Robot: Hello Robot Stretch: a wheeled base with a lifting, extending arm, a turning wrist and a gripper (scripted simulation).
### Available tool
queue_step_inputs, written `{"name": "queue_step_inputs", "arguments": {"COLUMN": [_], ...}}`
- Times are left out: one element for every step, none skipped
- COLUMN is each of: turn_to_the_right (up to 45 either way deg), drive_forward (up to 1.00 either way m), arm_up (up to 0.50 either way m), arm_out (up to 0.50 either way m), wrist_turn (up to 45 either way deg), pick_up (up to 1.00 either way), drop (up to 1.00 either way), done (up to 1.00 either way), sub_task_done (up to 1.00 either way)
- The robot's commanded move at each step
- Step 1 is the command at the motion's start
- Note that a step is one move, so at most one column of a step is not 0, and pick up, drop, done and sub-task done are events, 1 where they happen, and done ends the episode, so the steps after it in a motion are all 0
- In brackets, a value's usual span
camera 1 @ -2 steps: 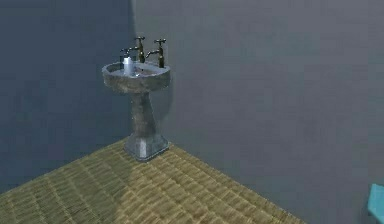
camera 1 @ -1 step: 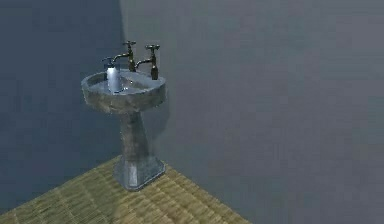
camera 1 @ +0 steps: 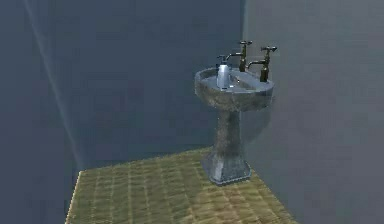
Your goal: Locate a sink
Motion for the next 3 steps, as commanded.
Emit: {"name": "queue_step_inputs", "arguments": {"turn_to_the_right": [0.0, 15.0, 0.0], "drive_forward": [0.5, 0.0, 0.0], "arm_up": [0.0, 0.0, 0.0], "arm_out": [0.0, 0.0, 0.0], "wrist_turn": [0.0, 0.0, 0.0], "pick_up": [0.0, 0.0, 0.0], "drop": [0.0, 0.0, 0.0], "done": [0.0, 0.0, 1.0], "sub_task_done": [0.0, 0.0, 0.0]}}
